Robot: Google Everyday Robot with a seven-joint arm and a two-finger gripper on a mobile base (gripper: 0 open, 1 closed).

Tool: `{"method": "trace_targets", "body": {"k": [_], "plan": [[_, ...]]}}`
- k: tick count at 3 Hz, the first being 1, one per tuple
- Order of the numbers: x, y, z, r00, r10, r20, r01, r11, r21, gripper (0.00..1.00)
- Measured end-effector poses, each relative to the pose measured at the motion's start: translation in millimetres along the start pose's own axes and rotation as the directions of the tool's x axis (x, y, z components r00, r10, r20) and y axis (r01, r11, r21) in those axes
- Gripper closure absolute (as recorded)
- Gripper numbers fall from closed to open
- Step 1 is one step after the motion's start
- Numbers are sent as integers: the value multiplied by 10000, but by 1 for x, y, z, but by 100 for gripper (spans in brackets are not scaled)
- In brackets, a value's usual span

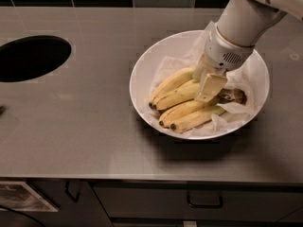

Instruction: Pick banana from white bowl

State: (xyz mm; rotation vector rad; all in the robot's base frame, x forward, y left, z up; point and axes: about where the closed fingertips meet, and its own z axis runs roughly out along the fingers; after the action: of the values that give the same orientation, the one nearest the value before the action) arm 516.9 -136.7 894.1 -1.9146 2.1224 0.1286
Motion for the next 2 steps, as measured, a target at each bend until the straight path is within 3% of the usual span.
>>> {"method": "trace_targets", "body": {"k": [2], "plan": [[-2, 2, 6, 9998, -182, -68, 180, 9996, -233, 96]]}}
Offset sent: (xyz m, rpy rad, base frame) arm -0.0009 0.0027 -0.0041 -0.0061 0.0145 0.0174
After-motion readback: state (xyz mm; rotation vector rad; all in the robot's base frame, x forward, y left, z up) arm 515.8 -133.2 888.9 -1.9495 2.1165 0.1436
